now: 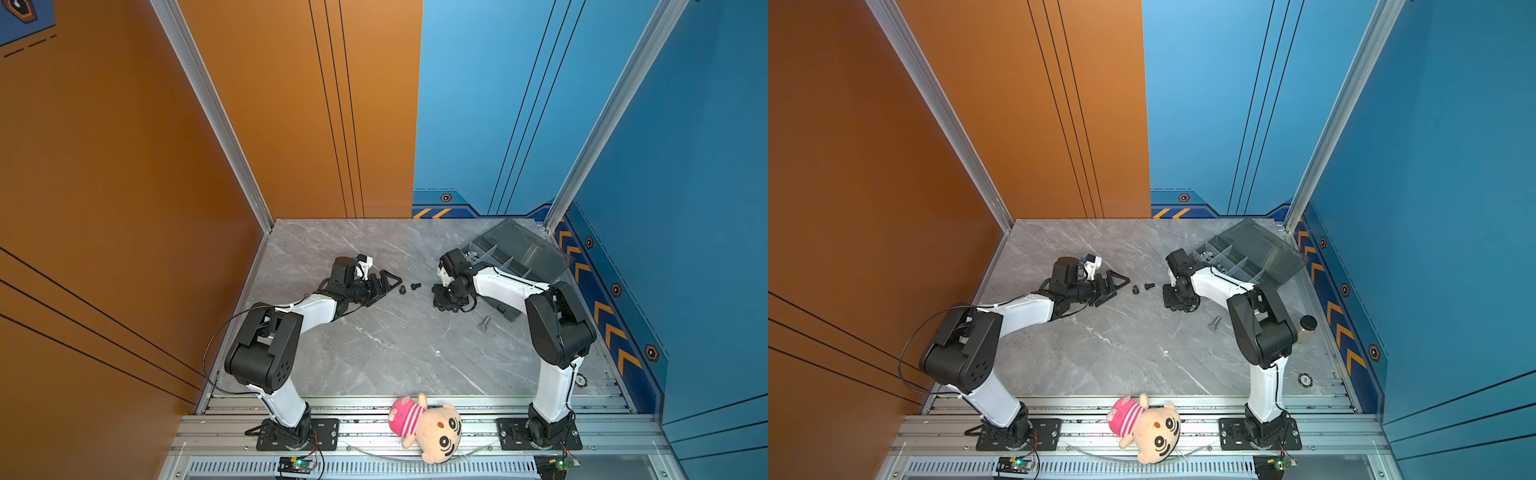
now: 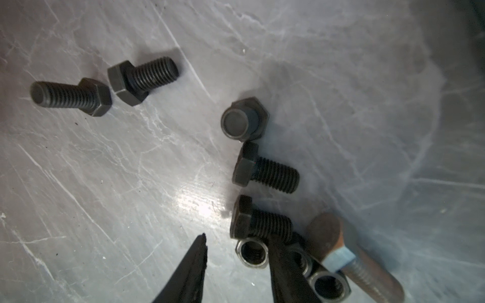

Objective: Sort the screws and nuts into containers
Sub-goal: 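Lower the right gripper onto a black hex nut and close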

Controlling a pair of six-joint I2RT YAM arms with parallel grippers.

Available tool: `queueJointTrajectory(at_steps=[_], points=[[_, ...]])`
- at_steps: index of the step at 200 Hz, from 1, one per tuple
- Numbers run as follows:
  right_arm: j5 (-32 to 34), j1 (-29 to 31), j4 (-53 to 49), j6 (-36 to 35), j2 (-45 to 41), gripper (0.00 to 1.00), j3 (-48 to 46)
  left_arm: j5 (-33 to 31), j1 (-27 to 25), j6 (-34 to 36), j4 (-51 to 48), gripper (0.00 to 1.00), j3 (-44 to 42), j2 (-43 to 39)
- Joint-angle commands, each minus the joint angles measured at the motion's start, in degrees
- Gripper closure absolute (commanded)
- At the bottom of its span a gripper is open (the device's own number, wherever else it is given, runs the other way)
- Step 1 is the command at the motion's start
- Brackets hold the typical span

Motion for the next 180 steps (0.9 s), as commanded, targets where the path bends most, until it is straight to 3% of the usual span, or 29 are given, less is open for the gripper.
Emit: queueJointTrajectory(at_steps=[1,180], points=[[-1.7,0.2,-0.9,0.1,-0.2,0.59,-1.5,0.5,0.4,1.1,-0.3,0.02,0.3,0.8],[-0.2,-0.6,1.5,1.9,-2.1,0.58,-6.7,0.4,0.1,1.0,-0.2,0.02,0.1,1.1]])
